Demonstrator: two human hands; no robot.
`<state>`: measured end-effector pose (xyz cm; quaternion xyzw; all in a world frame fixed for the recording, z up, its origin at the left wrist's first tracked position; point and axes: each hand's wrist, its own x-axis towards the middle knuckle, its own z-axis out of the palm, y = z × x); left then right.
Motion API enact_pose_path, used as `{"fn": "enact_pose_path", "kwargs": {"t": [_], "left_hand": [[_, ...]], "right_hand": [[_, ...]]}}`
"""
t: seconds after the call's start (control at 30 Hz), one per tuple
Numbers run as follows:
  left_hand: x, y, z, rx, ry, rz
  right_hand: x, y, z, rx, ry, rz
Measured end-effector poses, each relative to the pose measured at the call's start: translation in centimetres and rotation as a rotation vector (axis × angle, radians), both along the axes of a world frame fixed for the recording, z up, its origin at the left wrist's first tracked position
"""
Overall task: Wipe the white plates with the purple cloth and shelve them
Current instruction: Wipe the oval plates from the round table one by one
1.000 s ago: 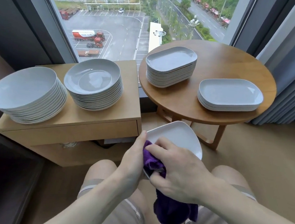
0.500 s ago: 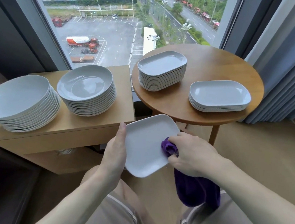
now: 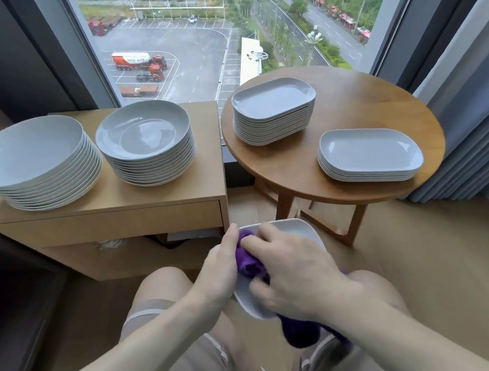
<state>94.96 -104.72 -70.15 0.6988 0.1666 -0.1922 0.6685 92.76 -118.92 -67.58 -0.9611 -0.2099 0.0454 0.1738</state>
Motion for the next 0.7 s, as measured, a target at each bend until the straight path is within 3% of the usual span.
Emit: {"fn": "enact_pose_path", "kwargs": {"t": [0.33, 0.53, 0.7], "left_hand": [[1.8, 1.3, 2.1, -0.048, 0.007, 0.236], [1.9, 1.7, 2.2, -0.042, -0.072, 0.221], [1.5, 1.7, 1.9, -0.034, -0.119, 0.069]], "right_hand": [[0.4, -0.3, 0.9, 0.017, 0.082, 0.055], [2.1, -2.6, 0.7, 0.033, 0.183, -0.083], [3.6, -5.5, -0.1, -0.046, 0.191, -0.296]]}}
